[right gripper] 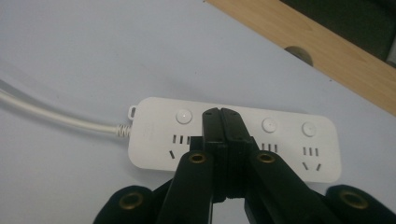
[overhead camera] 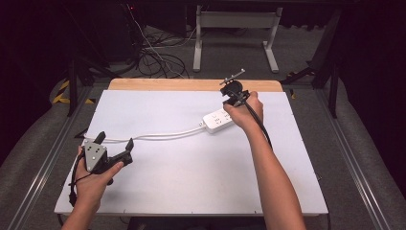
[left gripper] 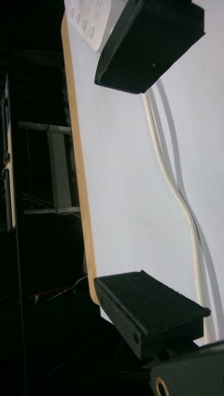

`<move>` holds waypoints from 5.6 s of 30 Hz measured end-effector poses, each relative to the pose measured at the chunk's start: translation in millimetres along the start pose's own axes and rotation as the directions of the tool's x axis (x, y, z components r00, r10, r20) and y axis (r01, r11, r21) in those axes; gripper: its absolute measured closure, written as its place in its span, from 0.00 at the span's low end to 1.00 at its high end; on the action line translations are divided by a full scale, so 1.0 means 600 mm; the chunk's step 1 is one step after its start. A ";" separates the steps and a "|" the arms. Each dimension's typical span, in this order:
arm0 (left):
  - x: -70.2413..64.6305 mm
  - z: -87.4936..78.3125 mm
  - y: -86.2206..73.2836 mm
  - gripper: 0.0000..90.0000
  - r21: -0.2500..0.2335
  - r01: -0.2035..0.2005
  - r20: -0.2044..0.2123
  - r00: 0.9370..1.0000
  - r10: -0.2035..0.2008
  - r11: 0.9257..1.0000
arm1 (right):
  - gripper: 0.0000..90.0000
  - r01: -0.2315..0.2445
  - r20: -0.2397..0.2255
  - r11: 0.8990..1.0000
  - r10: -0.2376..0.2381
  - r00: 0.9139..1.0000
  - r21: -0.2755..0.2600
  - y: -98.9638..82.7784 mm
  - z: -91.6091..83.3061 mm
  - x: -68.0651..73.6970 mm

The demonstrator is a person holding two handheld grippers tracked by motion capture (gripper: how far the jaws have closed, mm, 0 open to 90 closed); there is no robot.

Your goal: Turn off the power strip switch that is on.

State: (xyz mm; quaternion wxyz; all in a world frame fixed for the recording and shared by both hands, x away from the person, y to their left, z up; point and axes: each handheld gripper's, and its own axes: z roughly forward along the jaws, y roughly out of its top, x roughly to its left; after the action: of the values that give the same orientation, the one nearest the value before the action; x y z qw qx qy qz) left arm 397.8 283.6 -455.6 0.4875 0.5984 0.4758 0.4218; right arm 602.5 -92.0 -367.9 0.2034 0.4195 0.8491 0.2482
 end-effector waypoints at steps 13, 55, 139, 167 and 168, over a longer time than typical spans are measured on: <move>0.000 0.002 -0.003 0.07 0.033 0.002 0.011 1.000 -0.003 0.999 | 1.00 -0.001 -0.029 0.997 0.004 1.000 0.079 0.005 0.072 0.019; -0.011 0.005 -0.003 0.07 0.052 -0.017 0.030 0.999 0.015 0.999 | 1.00 -0.032 -0.011 0.996 0.033 0.999 0.078 0.000 0.135 0.036; -0.006 0.007 -0.006 0.07 0.064 -0.002 0.023 1.000 0.000 0.998 | 1.00 -0.132 0.009 0.974 0.137 0.991 -0.185 -0.008 0.083 0.008; -0.003 0.001 -0.010 0.07 0.078 0.020 0.000 1.000 -0.020 0.997 | 1.00 -0.086 -0.008 0.802 0.100 0.995 -0.592 -0.187 -0.151 -0.038; -0.003 0.000 -0.010 0.07 0.076 0.023 -0.001 1.000 -0.023 0.997 | 1.00 -0.086 -0.008 0.802 0.100 0.995 -0.592 -0.187 -0.151 -0.038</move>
State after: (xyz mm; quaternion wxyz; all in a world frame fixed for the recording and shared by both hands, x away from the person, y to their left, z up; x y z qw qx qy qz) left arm 396.7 282.1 -461.7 0.4692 0.6109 0.4984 0.3977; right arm 496.8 -192.3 -358.9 0.3213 0.3792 0.7058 0.5048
